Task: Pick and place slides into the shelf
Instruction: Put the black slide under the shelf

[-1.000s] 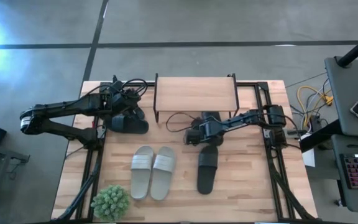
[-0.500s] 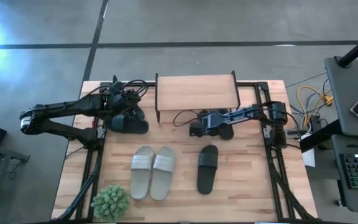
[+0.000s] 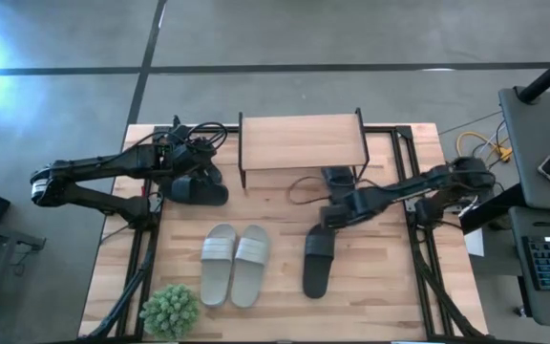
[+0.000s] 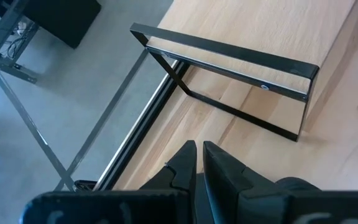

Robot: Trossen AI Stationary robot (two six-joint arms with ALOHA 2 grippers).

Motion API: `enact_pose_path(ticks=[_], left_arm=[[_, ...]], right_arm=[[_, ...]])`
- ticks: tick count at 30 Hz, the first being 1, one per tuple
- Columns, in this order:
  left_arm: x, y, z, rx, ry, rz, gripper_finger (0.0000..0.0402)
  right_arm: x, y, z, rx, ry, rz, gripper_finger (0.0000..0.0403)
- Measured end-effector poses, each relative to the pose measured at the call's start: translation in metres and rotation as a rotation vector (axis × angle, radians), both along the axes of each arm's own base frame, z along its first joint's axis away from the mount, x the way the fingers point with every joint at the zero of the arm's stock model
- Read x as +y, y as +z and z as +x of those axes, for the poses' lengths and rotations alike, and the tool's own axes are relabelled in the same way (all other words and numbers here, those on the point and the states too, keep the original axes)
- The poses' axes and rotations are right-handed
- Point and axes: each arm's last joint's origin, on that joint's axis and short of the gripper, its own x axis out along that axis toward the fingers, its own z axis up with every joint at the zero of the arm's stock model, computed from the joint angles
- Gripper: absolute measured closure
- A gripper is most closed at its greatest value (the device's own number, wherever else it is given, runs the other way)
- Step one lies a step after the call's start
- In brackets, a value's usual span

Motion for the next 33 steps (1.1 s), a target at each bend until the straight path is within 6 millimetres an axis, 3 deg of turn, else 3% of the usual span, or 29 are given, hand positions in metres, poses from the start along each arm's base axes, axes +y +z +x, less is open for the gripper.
enact_pose_path(ticks=[9,25,29,33], left_arm=[[0.0,0.0,0.0,-0.001,0.0,0.0,0.0387],[0.0,0.0,0.0,0.0,0.001,-0.001,0.0387],[0.0,0.0,0.0,-0.004,0.005,-0.004,0.0387],[0.0,0.0,0.0,-0.005,0.005,-0.004,0.0387]], right_arm=[[-0.007,-0.026,-0.034,0.063,-0.159,0.043,0.0394],[-0.064,-0.029,-0.011,-0.11,-0.06,-0.11,0.0394],[-0.061,-0.022,-0.002,-0.154,0.076,0.032,0.0394],[-0.04,-0.016,0.0,-0.19,0.206,0.196,0.0394]])
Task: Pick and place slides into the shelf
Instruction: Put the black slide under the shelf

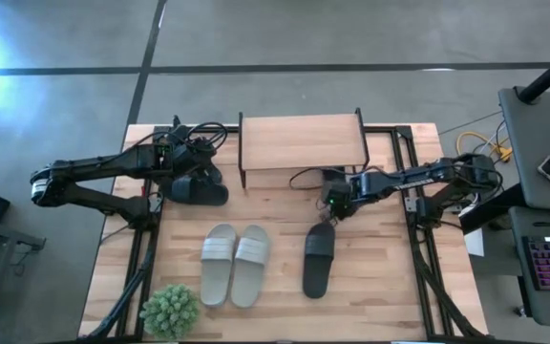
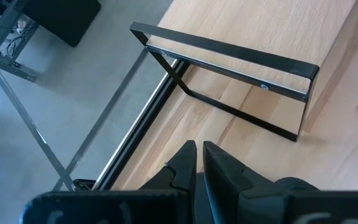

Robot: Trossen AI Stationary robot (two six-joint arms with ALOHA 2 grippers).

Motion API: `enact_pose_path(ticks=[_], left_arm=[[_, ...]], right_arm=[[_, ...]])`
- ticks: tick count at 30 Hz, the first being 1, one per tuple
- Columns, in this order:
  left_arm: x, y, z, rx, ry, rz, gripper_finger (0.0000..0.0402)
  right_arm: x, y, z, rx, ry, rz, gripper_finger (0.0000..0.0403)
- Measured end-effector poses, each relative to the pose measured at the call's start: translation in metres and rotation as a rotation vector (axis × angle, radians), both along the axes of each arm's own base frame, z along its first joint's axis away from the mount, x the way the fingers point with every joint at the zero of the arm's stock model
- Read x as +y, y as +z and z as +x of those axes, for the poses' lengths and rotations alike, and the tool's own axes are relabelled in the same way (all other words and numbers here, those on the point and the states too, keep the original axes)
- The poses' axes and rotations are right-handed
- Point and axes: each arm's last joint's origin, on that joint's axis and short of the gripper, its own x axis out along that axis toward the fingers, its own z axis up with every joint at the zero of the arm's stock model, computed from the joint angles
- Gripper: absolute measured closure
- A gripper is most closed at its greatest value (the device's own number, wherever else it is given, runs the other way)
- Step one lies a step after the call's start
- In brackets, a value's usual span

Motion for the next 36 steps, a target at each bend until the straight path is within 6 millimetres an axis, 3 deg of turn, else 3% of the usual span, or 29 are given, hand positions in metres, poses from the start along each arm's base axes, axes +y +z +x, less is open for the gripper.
enact_pose_path(ticks=[7,12,18,22,26,31,36], left_arm=[[0.0,0.0,0.0,0.001,0.0,0.0,0.0387],[0.0,0.0,0.0,-0.011,-0.004,-0.021,0.0387],[-0.002,-0.003,0.003,-0.161,-0.01,-0.29,0.0387],[-0.003,-0.003,0.002,-0.183,0.005,-0.332,0.0387],[-0.003,0.001,-0.006,-0.186,0.032,-0.308,0.0387],[-0.004,0.002,-0.023,-0.156,0.118,-0.276,0.0387],[-0.006,0.006,-0.03,-0.203,0.123,-0.29,0.0387]], right_arm=[[0.045,0.037,0.001,-0.147,0.073,0.046,0.0394],[0.063,0.057,0.005,-0.239,0.07,-0.067,0.0394],[0.064,0.074,0.034,-0.28,0.079,-0.225,0.0394],[0.058,0.093,0.046,-0.306,0.057,-0.284,0.0394],[0.05,0.1,0.042,-0.248,0.024,-0.296,0.0394],[0.044,0.105,0.021,-0.146,-0.078,-0.299,0.0394],[0.047,0.095,0.016,-0.093,0.034,-0.195,0.0394]])
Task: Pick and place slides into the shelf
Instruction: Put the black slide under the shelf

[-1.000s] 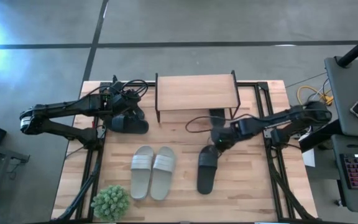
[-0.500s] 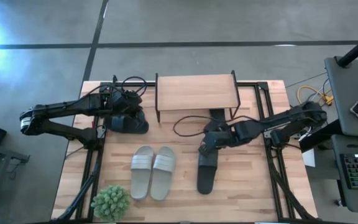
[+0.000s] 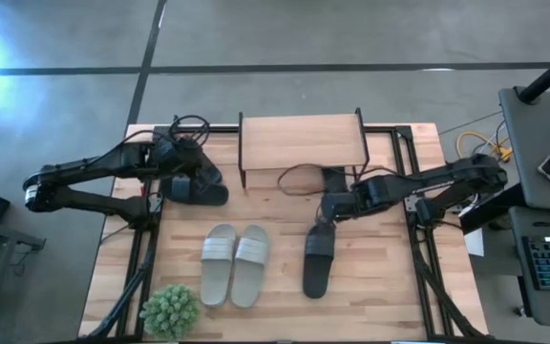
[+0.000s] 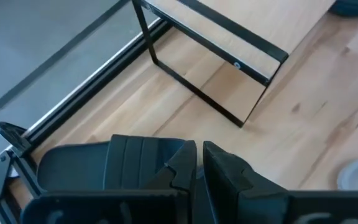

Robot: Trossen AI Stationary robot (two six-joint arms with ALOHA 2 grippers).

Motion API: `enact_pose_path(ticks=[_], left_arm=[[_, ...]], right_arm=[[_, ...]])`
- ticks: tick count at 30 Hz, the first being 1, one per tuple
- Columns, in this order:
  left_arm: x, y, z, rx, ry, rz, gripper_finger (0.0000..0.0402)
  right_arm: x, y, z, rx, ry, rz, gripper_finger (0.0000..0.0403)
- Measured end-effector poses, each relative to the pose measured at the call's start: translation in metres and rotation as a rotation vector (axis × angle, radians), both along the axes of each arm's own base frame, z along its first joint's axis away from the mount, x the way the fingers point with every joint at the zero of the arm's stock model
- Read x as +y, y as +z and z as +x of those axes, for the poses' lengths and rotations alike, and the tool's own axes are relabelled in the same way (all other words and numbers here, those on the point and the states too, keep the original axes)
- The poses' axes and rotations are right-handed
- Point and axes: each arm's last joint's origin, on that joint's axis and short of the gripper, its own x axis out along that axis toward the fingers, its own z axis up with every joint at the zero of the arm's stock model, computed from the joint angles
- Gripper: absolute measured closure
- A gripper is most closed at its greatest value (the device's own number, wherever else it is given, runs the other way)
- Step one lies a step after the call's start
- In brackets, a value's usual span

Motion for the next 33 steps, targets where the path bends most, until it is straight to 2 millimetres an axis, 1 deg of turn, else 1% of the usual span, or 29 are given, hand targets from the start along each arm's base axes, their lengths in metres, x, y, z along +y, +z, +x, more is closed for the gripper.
enact_pose_path(ticks=[2,5,9,13,16,19,23,24,26,31,33], left_arm=[[-0.001,-0.001,-0.001,-0.002,-0.009,-0.012,0.0387],[-0.001,-0.004,-0.001,0.004,-0.023,-0.034,0.0387],[-0.001,-0.007,0.001,0.021,-0.029,-0.046,0.0387],[0.0,-0.008,0.004,0.037,-0.035,-0.045,0.0387],[0.0,-0.009,0.005,0.06,-0.059,-0.032,0.0387],[0.0,-0.009,0.004,0.081,-0.081,-0.018,0.0387],[-0.001,-0.009,0.003,0.096,-0.107,0.0,0.0387],[-0.001,-0.008,0.002,0.098,-0.114,0.007,0.0387],[-0.001,-0.008,0.001,0.111,-0.135,0.024,0.0387],[-0.001,-0.006,-0.003,0.134,-0.154,0.068,0.0387],[-0.002,-0.006,-0.006,0.151,-0.164,0.077,0.0387]], right_arm=[[0.006,-0.005,0.002,0.022,0.089,0.045,0.0394],[0.017,-0.008,0.002,0.037,0.172,0.114,0.0394],[0.034,-0.007,0.001,0.014,0.235,0.188,0.0394],[0.055,-0.006,0.001,0.015,0.294,0.196,0.0384],[0.067,-0.011,0.006,0.038,0.328,0.19,0.0353],[0.078,-0.018,0.014,0.083,0.345,0.169,0.0308],[0.1,-0.024,0.03,0.098,0.396,0.144,0.025],[0.107,-0.024,0.033,0.094,0.409,0.125,0.024],[0.12,-0.024,0.037,0.131,0.403,0.033,0.0229],[0.147,-0.022,0.033,0.263,0.328,-0.329,0.0226],[0.154,-0.025,0.034,0.308,0.316,-0.396,0.0226]])
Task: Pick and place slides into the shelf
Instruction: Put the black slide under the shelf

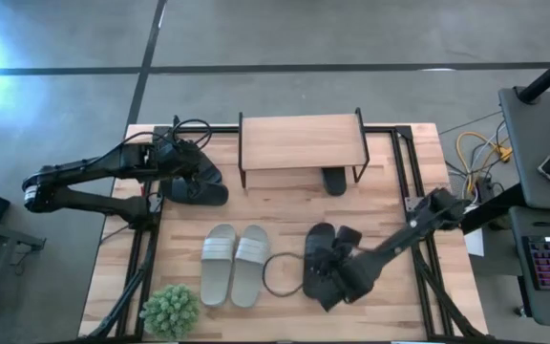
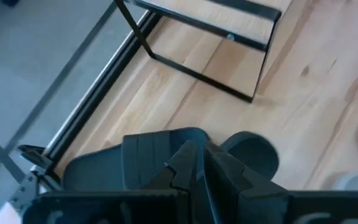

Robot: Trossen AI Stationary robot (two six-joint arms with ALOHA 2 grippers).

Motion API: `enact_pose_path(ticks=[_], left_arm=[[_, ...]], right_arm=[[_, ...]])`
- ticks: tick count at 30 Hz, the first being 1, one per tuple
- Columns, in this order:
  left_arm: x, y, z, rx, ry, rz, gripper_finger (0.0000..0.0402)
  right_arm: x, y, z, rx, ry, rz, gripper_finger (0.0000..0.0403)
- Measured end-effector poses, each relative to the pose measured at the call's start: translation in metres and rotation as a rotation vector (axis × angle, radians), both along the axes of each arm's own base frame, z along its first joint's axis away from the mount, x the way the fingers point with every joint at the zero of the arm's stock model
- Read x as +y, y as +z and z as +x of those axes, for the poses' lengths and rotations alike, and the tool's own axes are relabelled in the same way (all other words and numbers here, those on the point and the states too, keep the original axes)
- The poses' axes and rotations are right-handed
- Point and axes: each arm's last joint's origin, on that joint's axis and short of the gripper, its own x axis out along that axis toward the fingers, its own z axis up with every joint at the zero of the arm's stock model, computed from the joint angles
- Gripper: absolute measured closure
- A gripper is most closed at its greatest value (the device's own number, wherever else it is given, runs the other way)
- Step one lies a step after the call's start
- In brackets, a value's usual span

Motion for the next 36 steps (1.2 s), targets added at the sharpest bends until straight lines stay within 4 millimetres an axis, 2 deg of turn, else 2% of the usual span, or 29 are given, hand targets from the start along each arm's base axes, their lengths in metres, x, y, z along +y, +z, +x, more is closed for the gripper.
enact_pose_path(ticks=[8,12,17,22,26,31,36], left_arm=[[-0.003,-0.014,-0.012,0.022,0.002,0.003,0.0387],[-0.004,-0.02,-0.018,0.02,0.007,0.0,0.0387],[-0.005,-0.022,-0.023,0.008,0.007,0.003,0.0387],[-0.006,-0.02,-0.025,-0.006,0.007,0.006,0.0387],[-0.006,-0.019,-0.025,-0.013,0.007,0.008,0.0387],[-0.006,-0.02,-0.025,-0.007,0.007,0.006,0.0387],[-0.006,-0.02,-0.025,-0.007,0.008,0.006,0.0387]], right_arm=[[0.016,-0.027,0.024,0.085,-0.003,0.023,0.0218],[0.016,-0.037,0.031,0.108,-0.002,-0.015,0.022],[0.004,-0.055,0.039,0.133,-0.01,-0.09,0.022],[-0.024,-0.074,0.042,0.204,-0.055,-0.151,0.0229],[-0.047,-0.084,0.04,0.277,-0.067,-0.174,0.0276],[-0.065,-0.086,0.044,0.309,-0.011,-0.208,0.0377],[-0.078,-0.061,0.054,0.194,0.091,-0.263,0.039]])
